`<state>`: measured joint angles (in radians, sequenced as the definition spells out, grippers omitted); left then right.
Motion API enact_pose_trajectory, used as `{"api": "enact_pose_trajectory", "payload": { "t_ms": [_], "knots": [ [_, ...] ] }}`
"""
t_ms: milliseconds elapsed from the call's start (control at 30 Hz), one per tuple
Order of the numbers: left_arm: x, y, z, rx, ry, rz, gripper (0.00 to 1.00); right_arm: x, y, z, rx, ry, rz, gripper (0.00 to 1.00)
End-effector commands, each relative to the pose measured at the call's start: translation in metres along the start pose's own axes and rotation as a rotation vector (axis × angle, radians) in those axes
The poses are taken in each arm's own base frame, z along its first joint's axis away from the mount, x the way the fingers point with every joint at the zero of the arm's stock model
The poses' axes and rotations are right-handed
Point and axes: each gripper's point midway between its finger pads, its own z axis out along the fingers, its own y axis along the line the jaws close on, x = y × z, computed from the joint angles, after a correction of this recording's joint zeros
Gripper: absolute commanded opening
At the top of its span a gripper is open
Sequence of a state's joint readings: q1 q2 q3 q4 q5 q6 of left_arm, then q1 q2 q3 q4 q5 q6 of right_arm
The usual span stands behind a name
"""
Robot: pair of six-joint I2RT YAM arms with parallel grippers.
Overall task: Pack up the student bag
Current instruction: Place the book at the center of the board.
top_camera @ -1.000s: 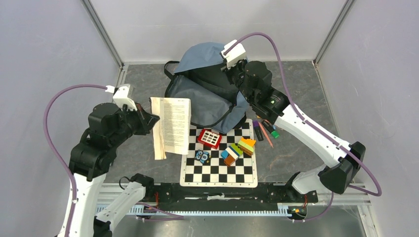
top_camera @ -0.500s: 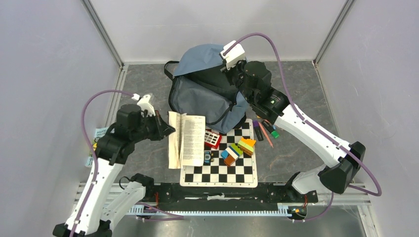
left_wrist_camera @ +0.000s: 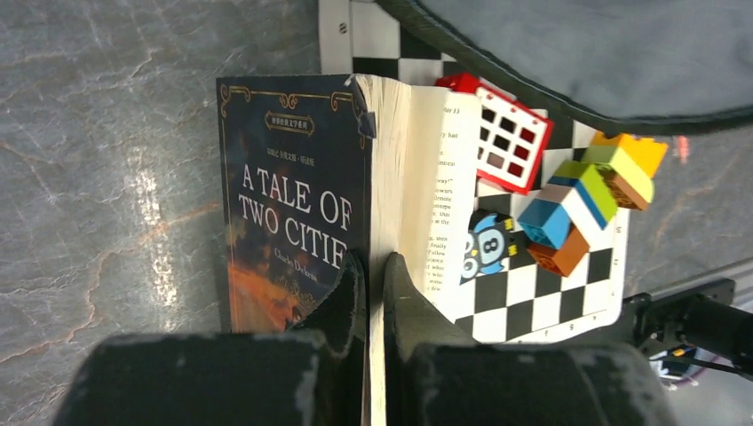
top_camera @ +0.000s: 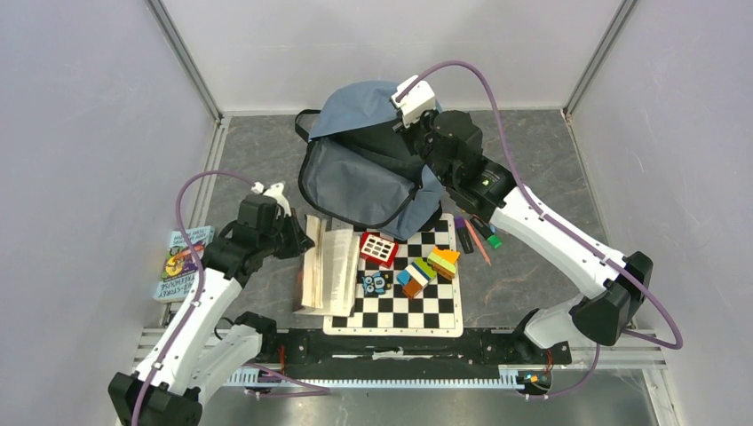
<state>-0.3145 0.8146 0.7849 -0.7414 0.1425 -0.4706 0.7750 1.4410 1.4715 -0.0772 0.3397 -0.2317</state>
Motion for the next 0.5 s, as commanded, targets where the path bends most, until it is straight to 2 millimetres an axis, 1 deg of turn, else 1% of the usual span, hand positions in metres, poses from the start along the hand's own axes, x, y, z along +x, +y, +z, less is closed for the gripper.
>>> {"api": "enact_pose_trajectory", "payload": {
  "t_ms": [0, 133, 167, 267, 367, 400, 467],
  "knots": [
    [-0.013, 0.0, 0.012, 0.005, -0.074, -0.021, 0.02, -0.016, -0.002, -0.001, 0.005, -0.03, 0.021, 0.0],
    [0.005, 0.009, 0.028, -0.019, -0.009, -0.04, 0.11, -0.015, 0.001, 0.0, -0.002, -0.028, 0.026, 0.0],
    [0.01, 0.012, 0.032, -0.028, 0.009, -0.048, 0.14, -0.015, 0.001, 0.0, -0.003, -0.027, 0.027, 0.0],
    [0.021, 0.016, 0.042, -0.033, 0.049, -0.054, 0.33, -0.014, 0.003, 0.001, -0.007, -0.025, 0.027, 0.0],
    [0.026, 0.015, 0.046, -0.038, 0.073, -0.051, 0.63, -0.013, 0.004, 0.002, -0.009, -0.023, 0.029, 0.0],
    [0.028, 0.016, 0.048, -0.051, 0.084, -0.044, 0.71, -0.013, 0.005, 0.002, -0.01, -0.024, 0.031, 0.0],
    [0.032, 0.02, 0.051, -0.091, 0.104, -0.026, 0.82, -0.013, 0.006, 0.002, -0.014, -0.027, 0.036, 0.0]
  ]
}}
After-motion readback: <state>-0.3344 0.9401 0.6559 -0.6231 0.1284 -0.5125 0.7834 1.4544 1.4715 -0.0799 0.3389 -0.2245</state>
